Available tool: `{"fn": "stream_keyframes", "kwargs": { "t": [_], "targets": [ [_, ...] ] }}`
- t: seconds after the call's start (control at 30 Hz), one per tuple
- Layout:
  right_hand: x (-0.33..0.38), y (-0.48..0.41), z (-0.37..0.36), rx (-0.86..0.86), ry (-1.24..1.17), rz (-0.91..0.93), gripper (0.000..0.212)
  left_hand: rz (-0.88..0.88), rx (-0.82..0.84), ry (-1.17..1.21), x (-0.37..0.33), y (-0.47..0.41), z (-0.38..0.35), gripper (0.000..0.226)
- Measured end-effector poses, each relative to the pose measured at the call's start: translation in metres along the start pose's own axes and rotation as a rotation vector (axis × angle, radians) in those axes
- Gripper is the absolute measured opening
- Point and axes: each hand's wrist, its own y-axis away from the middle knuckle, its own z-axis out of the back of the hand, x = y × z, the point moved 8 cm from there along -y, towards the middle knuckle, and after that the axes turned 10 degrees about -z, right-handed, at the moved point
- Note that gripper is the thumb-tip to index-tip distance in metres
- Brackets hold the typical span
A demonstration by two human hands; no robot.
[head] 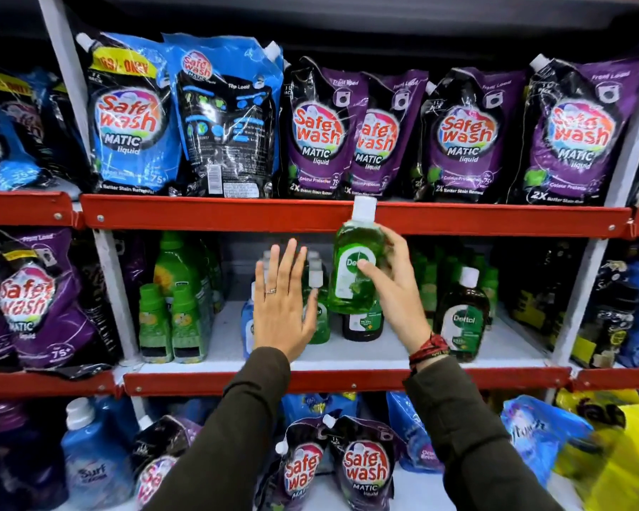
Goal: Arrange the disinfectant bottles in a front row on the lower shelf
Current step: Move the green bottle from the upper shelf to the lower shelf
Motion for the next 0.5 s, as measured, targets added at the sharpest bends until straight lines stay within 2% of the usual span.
{"fn": "stream_keyframes", "kwargs": {
  "t": [0.33,0.5],
  "targets": [
    [-0.112,0.022,-0.032,0.067,0.125,-0.146,0.048,0.1,0.315,0.066,0.003,0.111,-0.08,0.068],
    [-0.138,0.011,-0.044,0.097,0.122,-0.182,0.051,0.099,0.371,0.05,-0.001,0.14,-0.098,0.066]
  ]
}}
